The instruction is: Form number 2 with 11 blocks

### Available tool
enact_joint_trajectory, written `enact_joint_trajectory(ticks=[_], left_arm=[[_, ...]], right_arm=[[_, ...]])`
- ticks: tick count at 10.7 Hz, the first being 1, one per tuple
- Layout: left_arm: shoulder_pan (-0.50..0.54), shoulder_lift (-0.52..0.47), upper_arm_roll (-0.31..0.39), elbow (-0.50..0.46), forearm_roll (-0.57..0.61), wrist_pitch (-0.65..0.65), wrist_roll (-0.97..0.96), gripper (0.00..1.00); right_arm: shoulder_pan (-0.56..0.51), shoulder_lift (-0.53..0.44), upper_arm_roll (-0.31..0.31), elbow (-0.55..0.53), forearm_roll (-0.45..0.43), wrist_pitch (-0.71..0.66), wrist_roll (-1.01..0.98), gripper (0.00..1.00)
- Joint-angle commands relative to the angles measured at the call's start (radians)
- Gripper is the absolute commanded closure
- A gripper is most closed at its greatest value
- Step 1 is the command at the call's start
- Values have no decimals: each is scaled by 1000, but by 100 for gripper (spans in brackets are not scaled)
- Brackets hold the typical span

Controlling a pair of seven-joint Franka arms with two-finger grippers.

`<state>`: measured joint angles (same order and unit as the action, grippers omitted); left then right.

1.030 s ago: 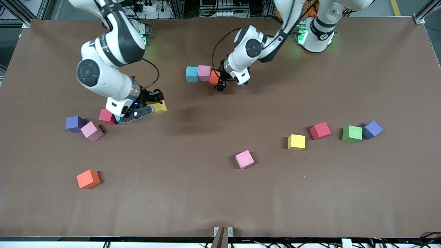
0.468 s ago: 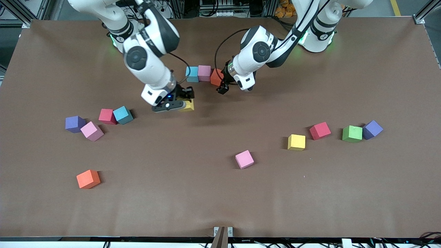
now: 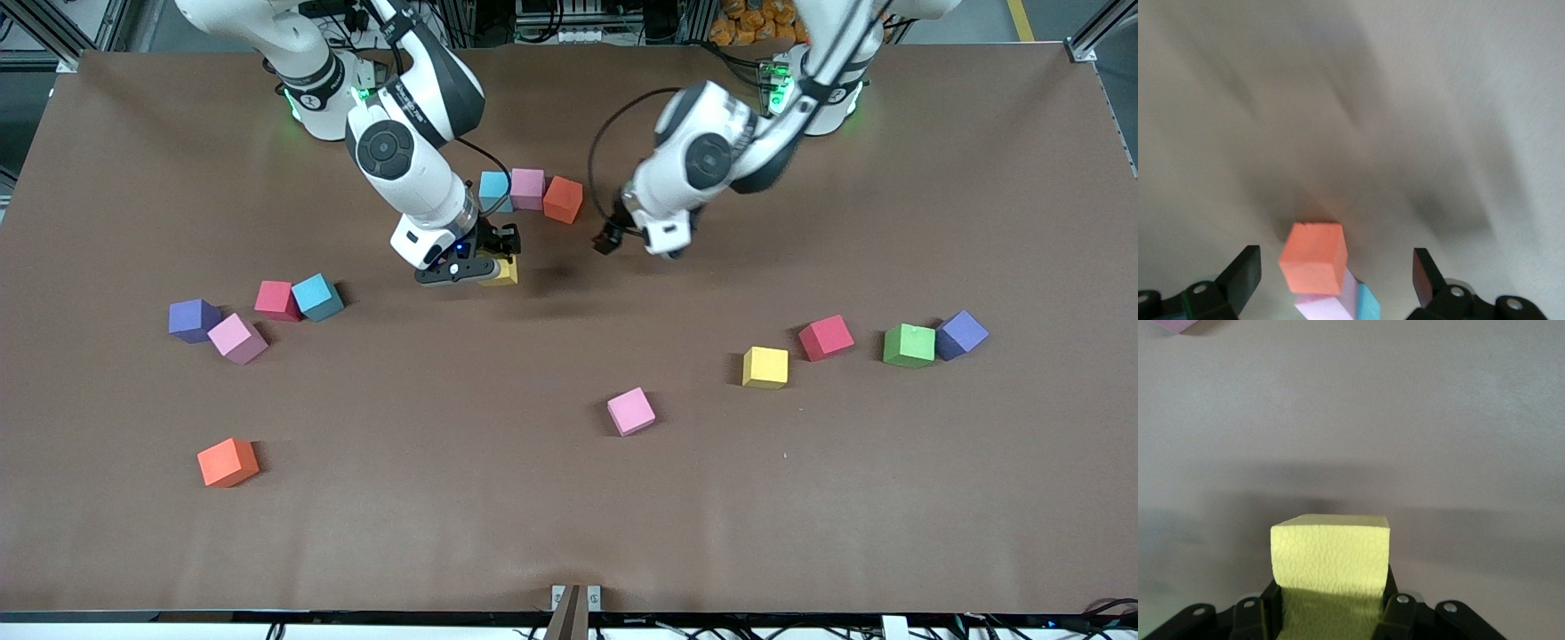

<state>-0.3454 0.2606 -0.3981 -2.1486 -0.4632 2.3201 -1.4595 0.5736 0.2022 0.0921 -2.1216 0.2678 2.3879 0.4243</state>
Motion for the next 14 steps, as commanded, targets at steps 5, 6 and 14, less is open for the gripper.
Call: enact_joint_trajectory(ticks=[5,6,14], left_arm=[[250,14,8,99,300,-238,401,0],[276,29,8,136,352,-260,457,0],[450,34,10,233,504,-287,982,0]], right_arm=[[2,-12,-2,-23,-21,22,25,54],[2,-12,0,-24,-21,23,28,54],[89,42,-2,-67,-21,196,160,54]])
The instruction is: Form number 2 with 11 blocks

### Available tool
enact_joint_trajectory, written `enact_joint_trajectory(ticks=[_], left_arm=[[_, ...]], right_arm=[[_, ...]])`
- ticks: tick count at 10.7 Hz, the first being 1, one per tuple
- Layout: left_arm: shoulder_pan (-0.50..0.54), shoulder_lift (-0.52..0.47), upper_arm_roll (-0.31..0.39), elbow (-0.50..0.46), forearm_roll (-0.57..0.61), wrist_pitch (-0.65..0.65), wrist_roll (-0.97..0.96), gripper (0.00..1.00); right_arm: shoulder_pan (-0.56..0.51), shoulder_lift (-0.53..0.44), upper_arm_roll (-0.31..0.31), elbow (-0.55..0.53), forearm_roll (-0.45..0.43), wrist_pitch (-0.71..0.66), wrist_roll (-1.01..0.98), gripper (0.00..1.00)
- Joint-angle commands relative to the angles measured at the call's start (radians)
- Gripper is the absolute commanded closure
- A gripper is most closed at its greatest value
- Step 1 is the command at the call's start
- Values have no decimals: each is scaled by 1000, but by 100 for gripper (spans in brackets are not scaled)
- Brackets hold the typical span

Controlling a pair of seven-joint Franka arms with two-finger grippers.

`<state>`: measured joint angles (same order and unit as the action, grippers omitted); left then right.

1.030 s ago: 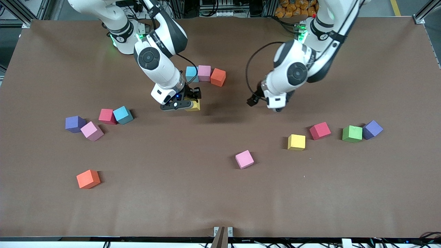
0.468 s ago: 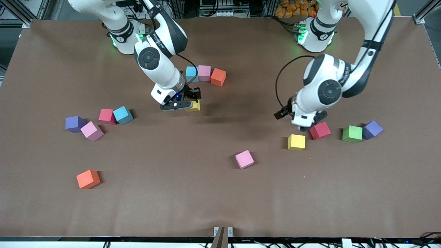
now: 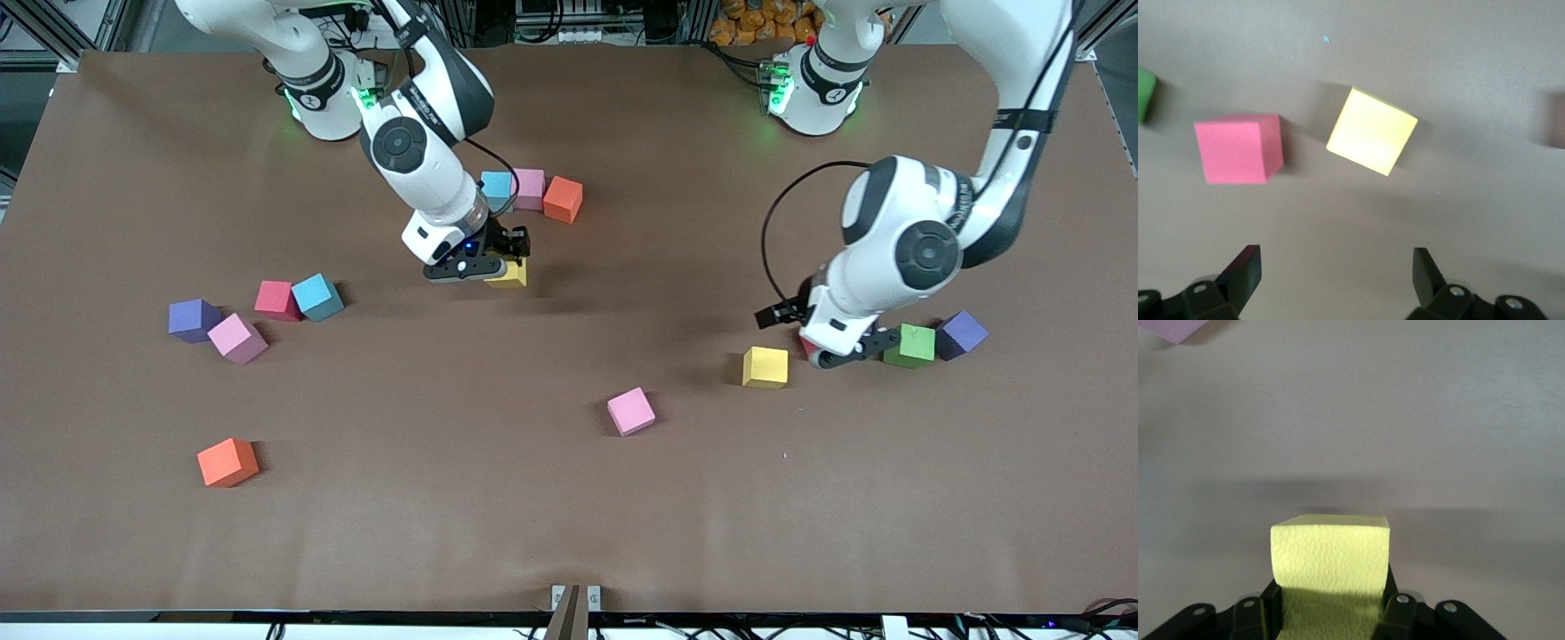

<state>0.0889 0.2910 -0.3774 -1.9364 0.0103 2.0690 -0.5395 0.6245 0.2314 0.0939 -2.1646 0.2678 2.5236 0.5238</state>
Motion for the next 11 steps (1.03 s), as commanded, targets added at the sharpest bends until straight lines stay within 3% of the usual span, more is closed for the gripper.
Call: enact_joint_trajectory(ticks=[1,5,10,11], left_arm=[[41,7,-11,33,37,-40,110,0],[49,19,-11,39,37,-41,159,0],[48,27,-11,37,37,-41,162,0],[48,28,-11,39,39,-41,164,0]], right_arm=[[62,32,-3,-32,-21,102,93,54],[173,83,-23,-40,-24,168,197,55],[395,111,-184,-67,-24,210,263,55],[409,114,-187,-67,-24,212,283,55]])
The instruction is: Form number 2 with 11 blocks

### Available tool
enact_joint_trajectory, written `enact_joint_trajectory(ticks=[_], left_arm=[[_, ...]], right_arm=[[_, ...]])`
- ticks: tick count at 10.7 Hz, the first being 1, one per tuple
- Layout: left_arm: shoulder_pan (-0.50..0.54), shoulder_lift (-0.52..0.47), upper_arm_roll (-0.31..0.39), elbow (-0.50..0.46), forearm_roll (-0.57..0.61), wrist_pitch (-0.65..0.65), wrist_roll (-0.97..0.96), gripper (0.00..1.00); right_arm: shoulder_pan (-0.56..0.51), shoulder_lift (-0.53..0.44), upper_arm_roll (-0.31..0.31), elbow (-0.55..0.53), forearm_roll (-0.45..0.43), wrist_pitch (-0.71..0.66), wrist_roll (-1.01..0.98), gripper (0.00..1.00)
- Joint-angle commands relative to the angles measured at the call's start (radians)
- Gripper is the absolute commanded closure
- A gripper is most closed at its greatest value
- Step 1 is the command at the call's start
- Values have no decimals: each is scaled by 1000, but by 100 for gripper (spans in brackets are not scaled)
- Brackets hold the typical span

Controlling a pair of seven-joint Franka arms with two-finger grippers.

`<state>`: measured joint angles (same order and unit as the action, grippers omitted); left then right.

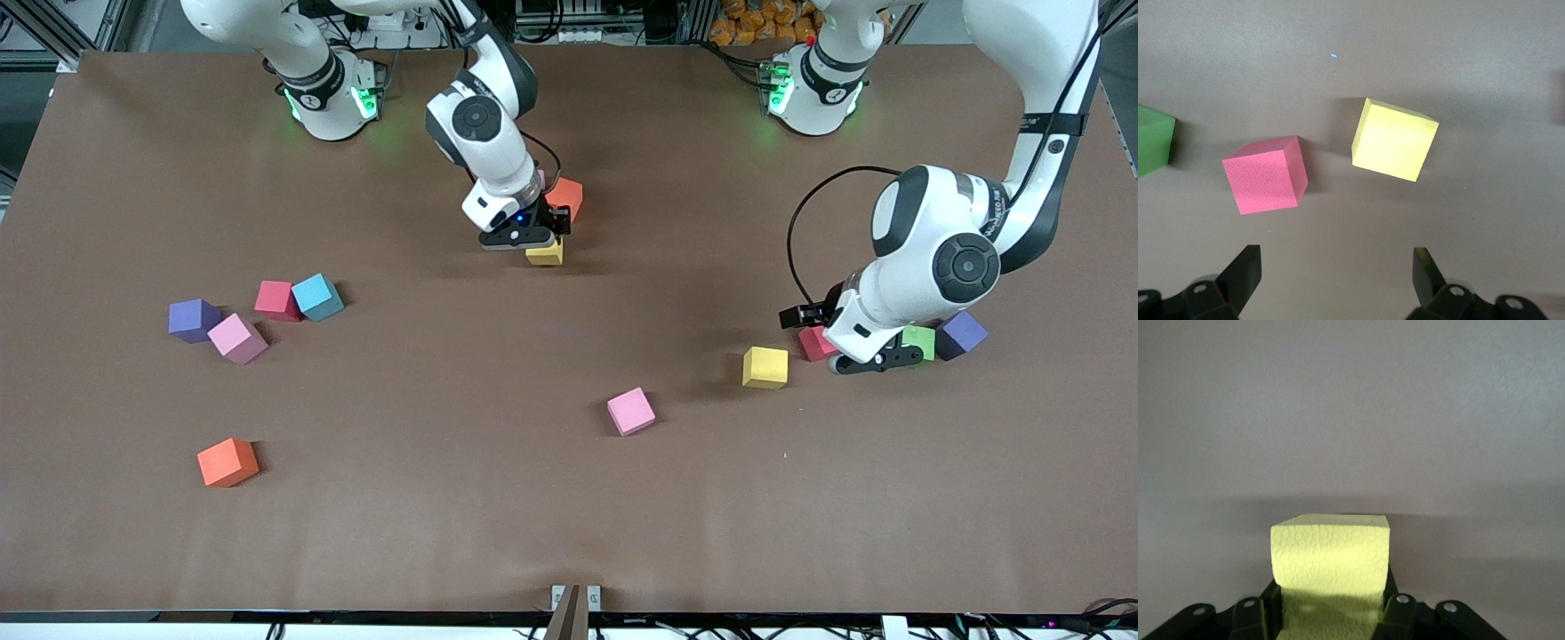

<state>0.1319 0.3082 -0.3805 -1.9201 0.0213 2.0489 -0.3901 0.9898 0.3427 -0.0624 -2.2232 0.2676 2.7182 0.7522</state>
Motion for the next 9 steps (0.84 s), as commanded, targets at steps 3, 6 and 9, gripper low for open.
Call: enact_joint_trajectory(ticks=[3,6,9], left_arm=[[5,17,-8,23,51,-21,20,0],[3,25,-8,23,51,-21,20,0],[0,26,-8,23,51,-21,20,0]], right_arm=[[72,19,-33,-33,-24,69,71,55],[87,24,-33,-47,-24,92,78,55],[110,36,-37,-55,-24,107,98,55]])
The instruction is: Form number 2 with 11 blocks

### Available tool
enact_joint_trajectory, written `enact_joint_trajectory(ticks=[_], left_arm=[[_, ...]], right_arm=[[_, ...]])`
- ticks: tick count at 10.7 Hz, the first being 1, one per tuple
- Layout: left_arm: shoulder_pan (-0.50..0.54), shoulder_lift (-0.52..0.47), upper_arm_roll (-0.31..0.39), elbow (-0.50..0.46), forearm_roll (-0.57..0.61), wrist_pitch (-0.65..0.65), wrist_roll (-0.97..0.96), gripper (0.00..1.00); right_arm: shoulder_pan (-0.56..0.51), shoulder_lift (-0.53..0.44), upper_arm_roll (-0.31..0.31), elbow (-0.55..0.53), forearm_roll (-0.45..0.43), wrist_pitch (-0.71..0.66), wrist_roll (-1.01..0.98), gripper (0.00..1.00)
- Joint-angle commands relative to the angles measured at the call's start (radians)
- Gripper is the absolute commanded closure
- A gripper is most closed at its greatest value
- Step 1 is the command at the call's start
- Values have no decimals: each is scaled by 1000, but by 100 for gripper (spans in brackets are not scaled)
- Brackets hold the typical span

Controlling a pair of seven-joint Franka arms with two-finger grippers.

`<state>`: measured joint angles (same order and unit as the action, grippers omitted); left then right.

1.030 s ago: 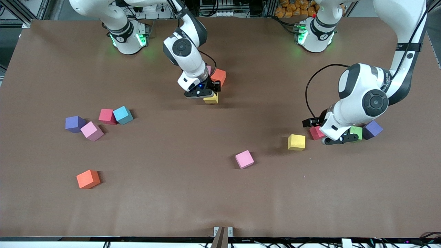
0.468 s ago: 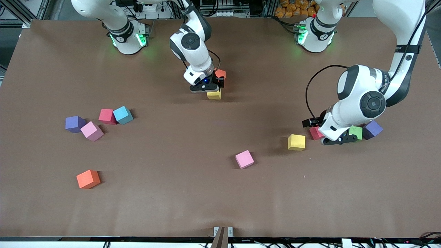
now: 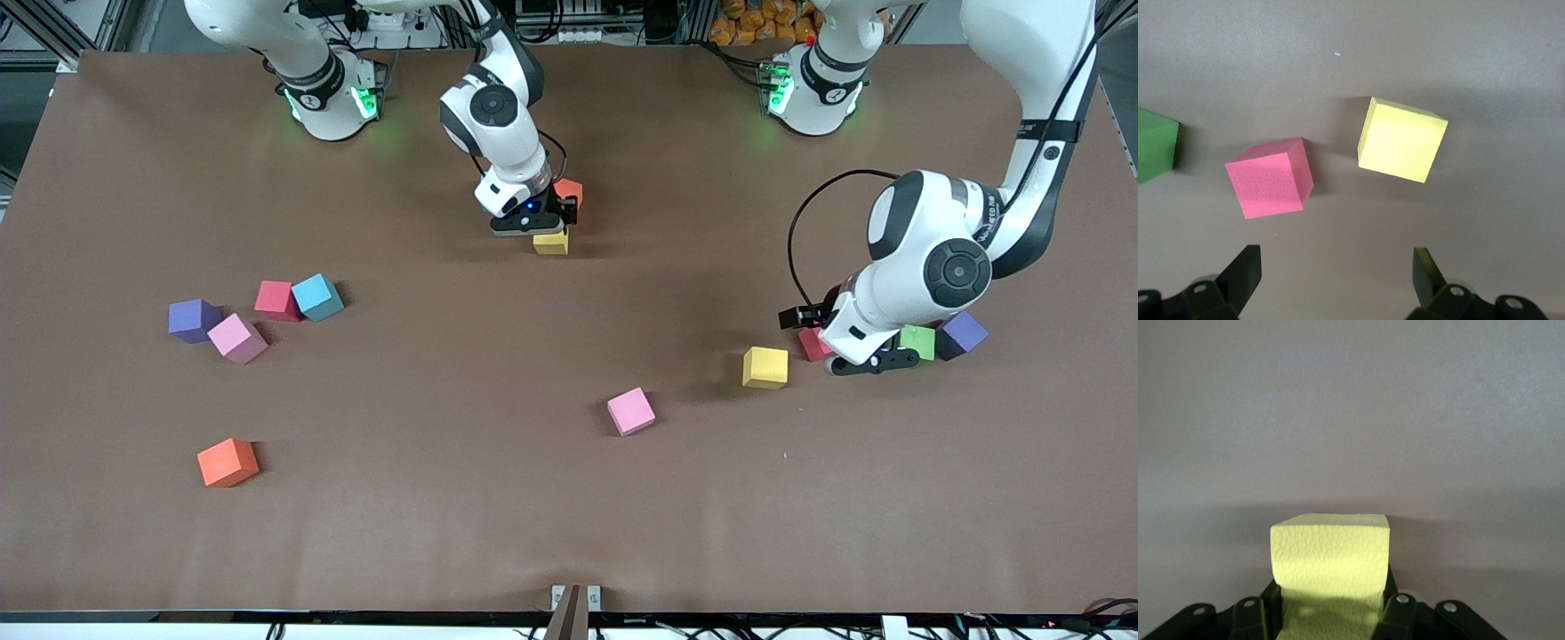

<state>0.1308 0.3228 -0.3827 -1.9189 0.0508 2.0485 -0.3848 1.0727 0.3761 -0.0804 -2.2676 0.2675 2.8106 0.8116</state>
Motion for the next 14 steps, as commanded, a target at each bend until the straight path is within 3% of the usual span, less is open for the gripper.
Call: enact_joint_trajectory(ticks=[1,14], left_arm=[[1,13,-5,23,21,-19,15,0],[-2,18,-5,23,32,-19,15,0]], right_arm=[[36,3,-19,-12,-24,15,47,55],[82,-5,-21,-46,-47,15,63,56]])
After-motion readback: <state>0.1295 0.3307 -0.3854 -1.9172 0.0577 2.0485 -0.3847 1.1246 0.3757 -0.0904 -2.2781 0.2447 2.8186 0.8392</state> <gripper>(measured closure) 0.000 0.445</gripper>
